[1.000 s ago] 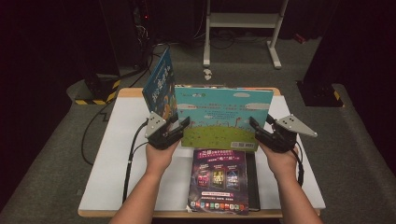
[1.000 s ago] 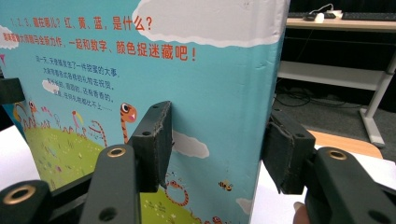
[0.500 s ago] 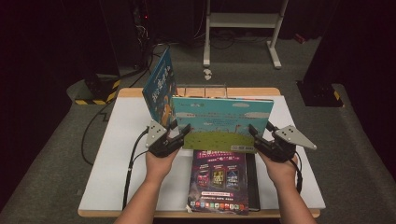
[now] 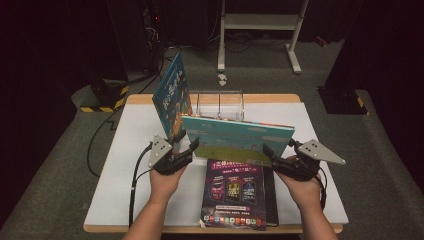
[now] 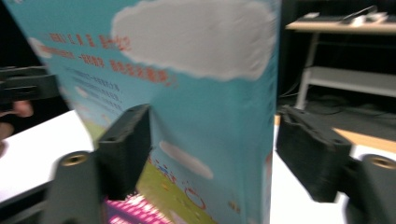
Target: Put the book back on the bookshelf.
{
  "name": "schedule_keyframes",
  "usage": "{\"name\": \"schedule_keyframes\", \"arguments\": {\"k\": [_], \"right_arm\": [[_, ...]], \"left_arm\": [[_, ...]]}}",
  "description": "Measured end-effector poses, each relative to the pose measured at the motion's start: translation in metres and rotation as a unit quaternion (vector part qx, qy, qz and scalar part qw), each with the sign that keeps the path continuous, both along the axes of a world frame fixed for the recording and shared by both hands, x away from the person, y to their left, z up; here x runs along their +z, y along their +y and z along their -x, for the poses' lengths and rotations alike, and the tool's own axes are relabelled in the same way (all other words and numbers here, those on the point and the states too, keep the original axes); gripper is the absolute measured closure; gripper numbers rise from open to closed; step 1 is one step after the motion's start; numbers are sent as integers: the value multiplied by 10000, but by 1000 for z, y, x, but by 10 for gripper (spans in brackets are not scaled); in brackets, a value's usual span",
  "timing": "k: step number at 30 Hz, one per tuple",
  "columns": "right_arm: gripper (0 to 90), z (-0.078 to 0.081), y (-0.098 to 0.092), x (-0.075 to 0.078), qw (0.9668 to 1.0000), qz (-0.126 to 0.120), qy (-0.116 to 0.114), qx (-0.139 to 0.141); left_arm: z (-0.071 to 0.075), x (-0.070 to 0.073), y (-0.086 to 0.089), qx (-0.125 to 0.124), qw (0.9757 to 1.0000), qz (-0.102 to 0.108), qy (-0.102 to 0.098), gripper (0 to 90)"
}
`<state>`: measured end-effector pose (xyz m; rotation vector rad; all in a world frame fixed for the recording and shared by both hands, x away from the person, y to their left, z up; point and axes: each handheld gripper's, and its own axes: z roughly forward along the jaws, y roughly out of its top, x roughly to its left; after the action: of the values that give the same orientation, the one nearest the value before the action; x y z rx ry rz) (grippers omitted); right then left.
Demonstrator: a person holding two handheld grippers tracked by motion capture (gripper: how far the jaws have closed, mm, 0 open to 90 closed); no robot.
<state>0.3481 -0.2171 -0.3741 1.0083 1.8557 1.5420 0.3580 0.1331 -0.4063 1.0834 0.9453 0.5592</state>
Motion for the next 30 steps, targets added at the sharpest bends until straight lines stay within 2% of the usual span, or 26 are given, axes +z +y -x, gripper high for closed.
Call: {"name": "schedule_keyframes", "arguments": {"k": [7,11,13,17,23,28,30], "right_arm": [[218,4,-1,8,9997,-95,-25,217],[324,9,-1,13,9988,-141,-370,300],[350,9,-1,16,9980,-159,-436,438],[407,11,2,19,9969,-62,-589,516],[462,9,4,21,9955,-213,-599,703],[489,10,7,23,9941,-241,-658,831],[506,11,9,23,9932,-176,-730,889]], "left_arm": [[0,0,1,16,10000,-32,40,433],[-1,2,0,19,10000,-72,53,433],[-1,3,-1,20,10000,-61,47,434],[-2,4,-2,28,10000,-65,47,437],[-3,4,-2,57,9999,-90,67,437],[-5,4,-3,75,9998,-125,103,437],[-6,3,-4,76,9998,-127,139,437]]}}
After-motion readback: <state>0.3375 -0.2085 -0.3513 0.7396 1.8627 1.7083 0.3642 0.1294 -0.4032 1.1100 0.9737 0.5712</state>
